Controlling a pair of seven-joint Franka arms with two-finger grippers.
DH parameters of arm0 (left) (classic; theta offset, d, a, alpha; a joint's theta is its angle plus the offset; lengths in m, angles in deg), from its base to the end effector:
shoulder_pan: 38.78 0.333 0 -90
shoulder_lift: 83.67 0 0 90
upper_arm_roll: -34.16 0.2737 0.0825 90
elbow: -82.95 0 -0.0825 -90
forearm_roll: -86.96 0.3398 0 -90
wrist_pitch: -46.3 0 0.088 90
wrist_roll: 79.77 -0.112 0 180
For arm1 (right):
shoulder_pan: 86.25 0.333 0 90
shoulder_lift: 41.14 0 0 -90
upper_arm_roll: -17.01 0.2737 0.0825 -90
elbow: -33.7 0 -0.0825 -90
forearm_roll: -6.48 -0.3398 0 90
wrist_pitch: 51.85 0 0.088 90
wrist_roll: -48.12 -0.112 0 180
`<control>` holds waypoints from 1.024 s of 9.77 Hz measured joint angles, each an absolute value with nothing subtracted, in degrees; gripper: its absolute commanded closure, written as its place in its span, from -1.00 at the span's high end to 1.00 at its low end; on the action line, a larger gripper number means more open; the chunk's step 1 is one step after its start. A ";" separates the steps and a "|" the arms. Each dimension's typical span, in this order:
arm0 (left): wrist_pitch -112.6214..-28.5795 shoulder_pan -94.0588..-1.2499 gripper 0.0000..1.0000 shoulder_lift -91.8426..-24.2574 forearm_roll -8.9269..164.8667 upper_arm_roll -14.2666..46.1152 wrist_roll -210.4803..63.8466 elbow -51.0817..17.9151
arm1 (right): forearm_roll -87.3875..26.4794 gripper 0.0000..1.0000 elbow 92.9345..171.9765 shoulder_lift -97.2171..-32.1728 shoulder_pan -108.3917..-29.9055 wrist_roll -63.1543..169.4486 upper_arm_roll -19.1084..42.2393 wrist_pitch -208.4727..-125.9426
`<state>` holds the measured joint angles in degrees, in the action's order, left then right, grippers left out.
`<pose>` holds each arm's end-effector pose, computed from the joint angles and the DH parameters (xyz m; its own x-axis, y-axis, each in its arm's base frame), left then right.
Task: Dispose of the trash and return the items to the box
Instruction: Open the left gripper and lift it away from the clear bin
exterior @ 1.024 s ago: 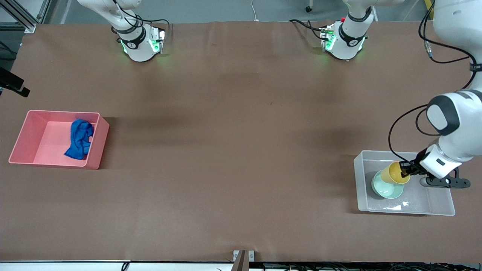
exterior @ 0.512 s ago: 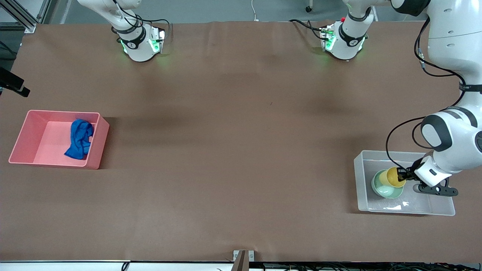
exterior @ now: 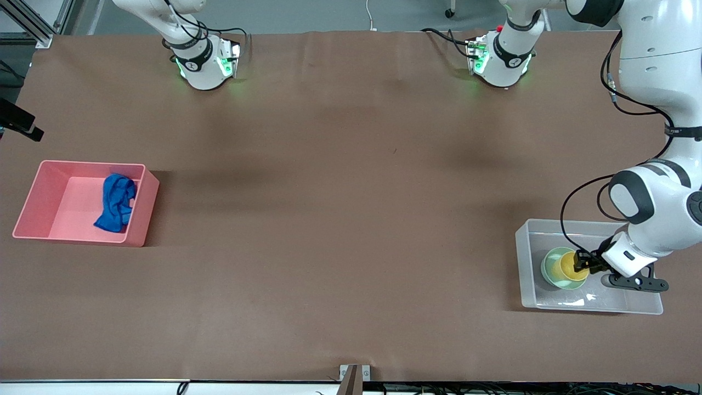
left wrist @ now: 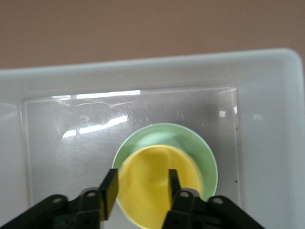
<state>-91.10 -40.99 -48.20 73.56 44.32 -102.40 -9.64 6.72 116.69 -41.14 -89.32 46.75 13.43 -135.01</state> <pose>0.6460 0.0727 0.2724 0.9726 -0.1350 0.1892 -0.1396 -0.9902 0.0110 0.4946 -0.0582 0.6183 0.9901 -0.1400 0.0031 -0.1400 -0.9901 0.0041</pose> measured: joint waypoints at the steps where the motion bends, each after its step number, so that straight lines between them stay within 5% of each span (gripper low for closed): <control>1: -90.38 -40.98 1.00 -49.56 73.56 44.33 -102.33 -9.16 | 6.72 1.00 116.69 -41.14 -89.32 46.75 13.43 -134.99; 6: -64.01 -42.51 1.00 -68.90 80.85 40.58 -92.08 -8.66 | 6.72 1.00 116.67 -41.17 -89.32 46.75 13.43 -134.91; 10: -60.07 -42.52 1.00 -85.57 87.27 33.84 -80.67 -18.88 | 6.72 1.00 116.65 -41.19 -89.32 46.75 13.41 -134.90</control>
